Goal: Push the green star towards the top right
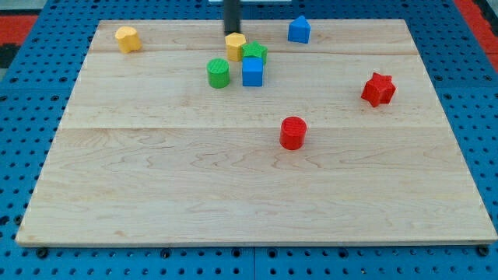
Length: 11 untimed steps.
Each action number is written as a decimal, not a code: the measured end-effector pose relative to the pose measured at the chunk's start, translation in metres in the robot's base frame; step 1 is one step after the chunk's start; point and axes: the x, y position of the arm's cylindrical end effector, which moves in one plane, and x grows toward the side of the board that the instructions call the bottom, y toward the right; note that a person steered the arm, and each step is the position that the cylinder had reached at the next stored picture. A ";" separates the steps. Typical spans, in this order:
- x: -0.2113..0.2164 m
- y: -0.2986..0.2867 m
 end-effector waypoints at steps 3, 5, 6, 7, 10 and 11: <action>0.065 0.010; 0.064 0.053; 0.065 0.116; 0.081 0.125; 0.057 0.217; 0.069 0.238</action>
